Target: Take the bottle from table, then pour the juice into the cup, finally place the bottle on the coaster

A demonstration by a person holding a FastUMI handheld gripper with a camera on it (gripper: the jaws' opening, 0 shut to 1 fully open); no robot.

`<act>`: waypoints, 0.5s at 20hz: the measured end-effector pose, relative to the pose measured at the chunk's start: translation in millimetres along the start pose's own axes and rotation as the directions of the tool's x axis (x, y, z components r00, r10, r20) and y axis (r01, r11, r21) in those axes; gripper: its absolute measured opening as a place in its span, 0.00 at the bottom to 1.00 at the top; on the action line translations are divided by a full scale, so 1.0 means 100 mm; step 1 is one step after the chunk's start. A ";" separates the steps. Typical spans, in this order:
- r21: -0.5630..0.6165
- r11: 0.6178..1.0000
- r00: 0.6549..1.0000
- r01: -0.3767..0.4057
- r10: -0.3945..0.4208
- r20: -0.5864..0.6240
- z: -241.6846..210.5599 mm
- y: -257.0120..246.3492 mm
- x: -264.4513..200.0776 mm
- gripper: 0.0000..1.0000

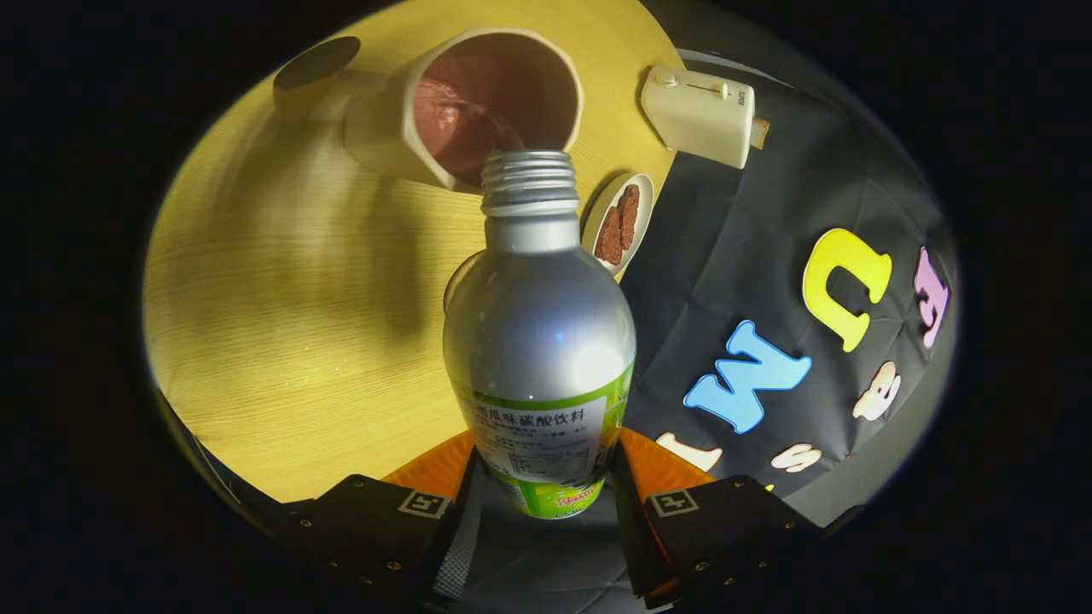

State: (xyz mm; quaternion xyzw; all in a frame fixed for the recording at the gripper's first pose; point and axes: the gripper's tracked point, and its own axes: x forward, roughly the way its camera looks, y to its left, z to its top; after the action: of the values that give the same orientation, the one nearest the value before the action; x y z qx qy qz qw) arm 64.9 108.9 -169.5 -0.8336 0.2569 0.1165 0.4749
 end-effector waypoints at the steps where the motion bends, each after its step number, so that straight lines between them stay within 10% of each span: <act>1: -0.009 1.000 1.000 0.000 0.000 -0.002 0.00 -0.02 0.00 0.70; 10: -0.079 0.997 1.000 0.011 -0.012 -0.010 0.08 -0.14 -0.05 0.70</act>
State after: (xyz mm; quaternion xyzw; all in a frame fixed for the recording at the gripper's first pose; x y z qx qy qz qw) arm 68.6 123.0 -161.4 -0.8537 0.2497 0.1196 0.4410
